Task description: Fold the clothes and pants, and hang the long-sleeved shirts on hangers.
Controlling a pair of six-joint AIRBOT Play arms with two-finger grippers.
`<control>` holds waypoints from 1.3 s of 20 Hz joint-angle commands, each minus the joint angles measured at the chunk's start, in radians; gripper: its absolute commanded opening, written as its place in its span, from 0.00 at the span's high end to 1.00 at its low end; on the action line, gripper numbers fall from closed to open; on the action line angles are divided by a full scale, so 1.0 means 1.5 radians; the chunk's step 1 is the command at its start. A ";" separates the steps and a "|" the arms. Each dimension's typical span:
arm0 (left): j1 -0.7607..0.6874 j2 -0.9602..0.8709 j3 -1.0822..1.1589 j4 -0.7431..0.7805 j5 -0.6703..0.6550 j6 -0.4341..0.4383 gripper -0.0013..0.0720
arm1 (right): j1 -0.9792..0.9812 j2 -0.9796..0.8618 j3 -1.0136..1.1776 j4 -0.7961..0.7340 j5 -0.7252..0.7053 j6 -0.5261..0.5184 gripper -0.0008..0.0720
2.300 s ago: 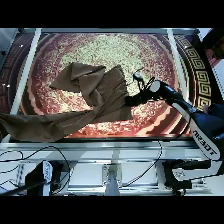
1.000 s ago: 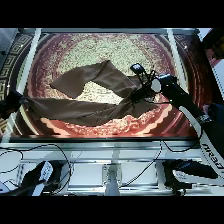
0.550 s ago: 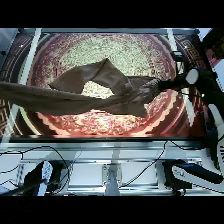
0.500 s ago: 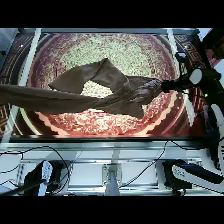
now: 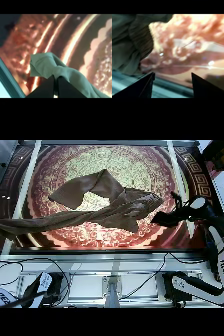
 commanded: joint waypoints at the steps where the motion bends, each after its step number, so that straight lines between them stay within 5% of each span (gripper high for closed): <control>1: -0.010 -0.023 0.000 0.006 -0.030 0.001 0.95 | 0.048 0.000 -0.088 0.123 0.011 0.013 0.25; 8: -0.010 -0.024 0.000 0.006 -0.030 0.001 0.95 | 0.192 0.000 -0.163 0.247 -0.284 0.197 0.25; 13: -0.010 -0.024 0.000 0.006 -0.031 0.001 0.95 | 0.248 -0.010 -0.160 0.350 -0.423 0.220 0.22; 19: -0.010 -0.024 0.000 -0.004 -0.031 0.001 0.95 | 0.256 -0.049 -0.103 0.335 -0.453 0.105 0.16; 24: -0.010 -0.024 0.000 -0.020 -0.032 0.001 0.95 | 0.256 -0.106 0.004 0.239 -0.424 0.099 0.12; 26: -0.010 -0.024 0.000 -0.024 -0.034 0.001 0.95 | 0.257 -0.156 0.044 0.239 -0.360 0.099 0.02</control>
